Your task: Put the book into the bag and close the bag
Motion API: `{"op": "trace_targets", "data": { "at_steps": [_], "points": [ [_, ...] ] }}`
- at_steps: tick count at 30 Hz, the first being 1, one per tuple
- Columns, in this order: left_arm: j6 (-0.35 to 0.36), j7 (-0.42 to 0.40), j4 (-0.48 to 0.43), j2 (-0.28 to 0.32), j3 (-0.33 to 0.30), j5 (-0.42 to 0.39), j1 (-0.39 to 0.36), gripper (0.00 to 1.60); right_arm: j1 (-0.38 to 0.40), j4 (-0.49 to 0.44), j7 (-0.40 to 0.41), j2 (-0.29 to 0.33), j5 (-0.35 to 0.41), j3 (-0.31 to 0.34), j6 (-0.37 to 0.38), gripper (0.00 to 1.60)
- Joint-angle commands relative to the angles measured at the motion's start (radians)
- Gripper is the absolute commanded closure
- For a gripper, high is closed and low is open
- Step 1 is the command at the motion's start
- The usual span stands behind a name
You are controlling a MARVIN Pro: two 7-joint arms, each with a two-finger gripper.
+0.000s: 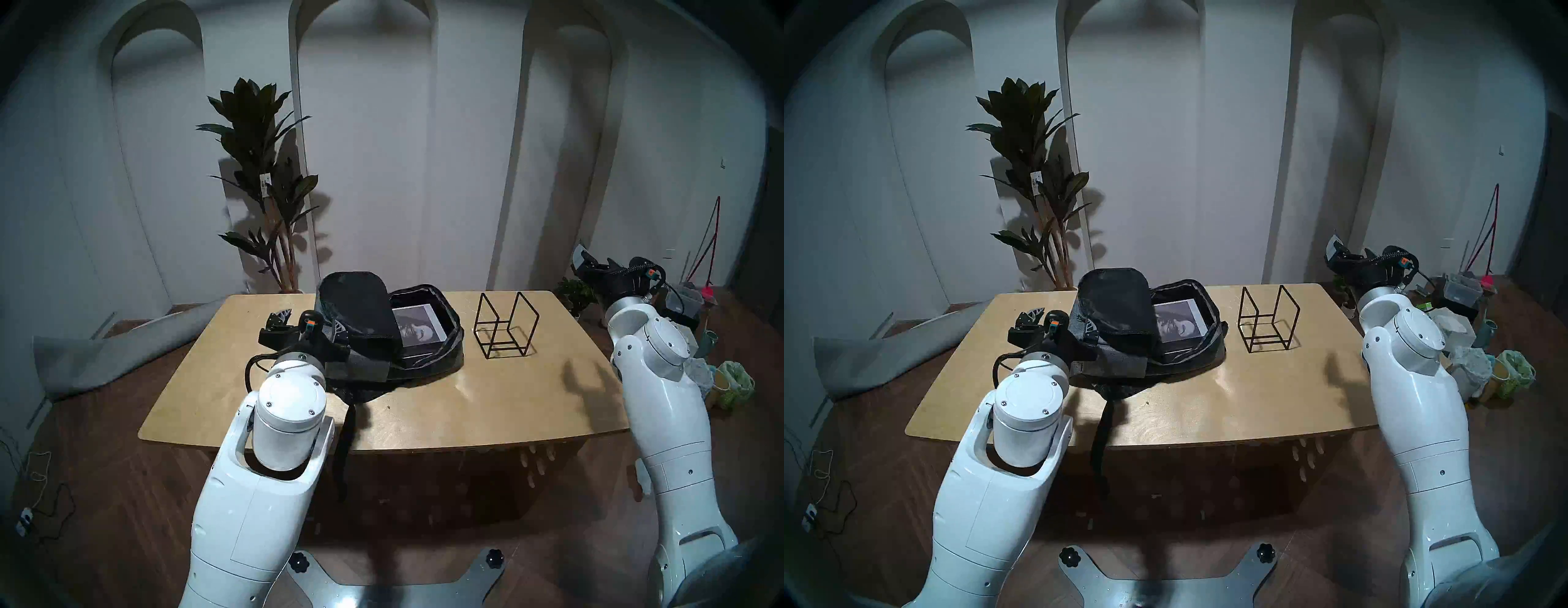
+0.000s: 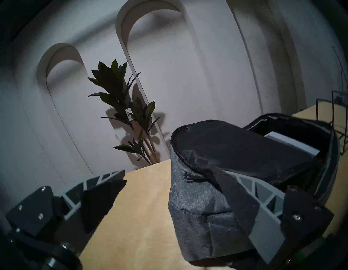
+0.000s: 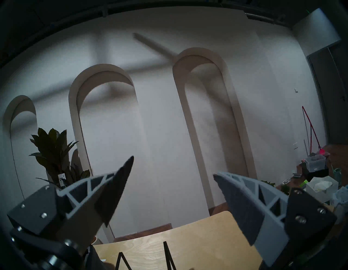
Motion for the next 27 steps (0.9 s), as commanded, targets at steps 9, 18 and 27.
{"op": "trace_targets", "data": {
  "at_steps": [9,18,27],
  "points": [
    [0.017,-0.053,-0.04,-0.102,-0.197,-0.441,-0.1,0.0,0.013,-0.015,0.04,0.011,-0.032,-0.005,-0.051,0.0],
    [0.006,-0.059,0.09,-0.13,-0.292,-0.736,-0.177,0.0,0.009,-0.014,0.058,0.009,-0.053,-0.008,-0.078,0.0],
    [-0.025,-0.021,0.237,-0.161,-0.326,-0.983,-0.256,0.0,0.006,-0.009,0.074,0.007,-0.075,-0.01,-0.11,0.0]
  ]
}}
